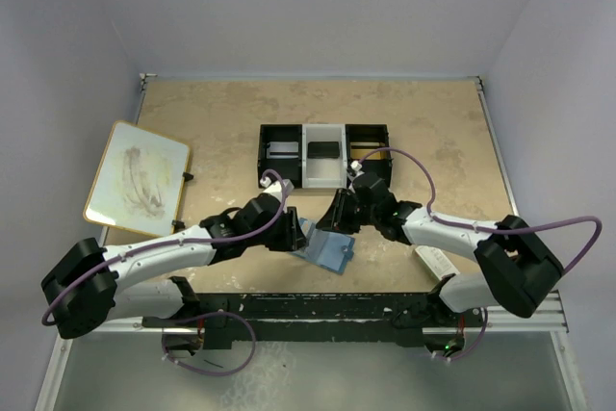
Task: Take the credit cards out of the card holder
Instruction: Adjust the card holder at the center of the board.
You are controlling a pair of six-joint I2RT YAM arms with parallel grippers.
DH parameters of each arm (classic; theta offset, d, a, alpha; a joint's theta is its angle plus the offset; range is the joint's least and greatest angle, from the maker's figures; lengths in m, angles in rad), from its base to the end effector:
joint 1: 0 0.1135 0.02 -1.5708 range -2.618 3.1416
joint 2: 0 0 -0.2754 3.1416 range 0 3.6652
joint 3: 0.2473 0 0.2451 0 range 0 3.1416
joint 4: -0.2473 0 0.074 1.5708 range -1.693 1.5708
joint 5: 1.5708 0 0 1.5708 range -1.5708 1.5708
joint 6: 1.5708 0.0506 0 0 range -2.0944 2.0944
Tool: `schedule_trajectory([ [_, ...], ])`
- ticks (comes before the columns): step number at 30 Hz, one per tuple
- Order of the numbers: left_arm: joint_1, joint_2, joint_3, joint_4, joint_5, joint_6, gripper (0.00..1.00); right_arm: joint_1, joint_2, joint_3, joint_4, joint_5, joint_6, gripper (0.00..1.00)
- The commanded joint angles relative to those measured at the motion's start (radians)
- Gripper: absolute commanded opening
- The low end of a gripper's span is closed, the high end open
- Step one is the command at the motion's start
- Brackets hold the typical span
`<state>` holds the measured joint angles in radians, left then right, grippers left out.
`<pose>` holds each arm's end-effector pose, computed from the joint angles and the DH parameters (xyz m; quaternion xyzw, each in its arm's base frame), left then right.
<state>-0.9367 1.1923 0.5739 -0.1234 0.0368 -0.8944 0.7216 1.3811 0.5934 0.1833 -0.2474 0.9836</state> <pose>0.1398 -0.1932 0.1964 0.0268 0.9148 -0.3295 0.2320 0.2017 0.1939 0.1879 0.0580 0.8787 0.4191 0.2211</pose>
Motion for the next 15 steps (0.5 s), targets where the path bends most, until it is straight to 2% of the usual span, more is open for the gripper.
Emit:
schedule_trajectory([
  [1, -0.003, -0.046, 0.026, -0.047, -0.073, 0.033, 0.36, -0.001, -0.036, -0.014, -0.025, 0.026, -0.004, 0.27],
  [7, -0.004, -0.051, 0.038, -0.038, -0.103, 0.029, 0.37, -0.001, -0.068, -0.044, -0.034, 0.025, 0.0, 0.27],
  [15, -0.004, 0.032, 0.062, 0.104, 0.003, 0.013, 0.39, 0.0, -0.13, -0.095, -0.063, 0.029, 0.022, 0.28],
])
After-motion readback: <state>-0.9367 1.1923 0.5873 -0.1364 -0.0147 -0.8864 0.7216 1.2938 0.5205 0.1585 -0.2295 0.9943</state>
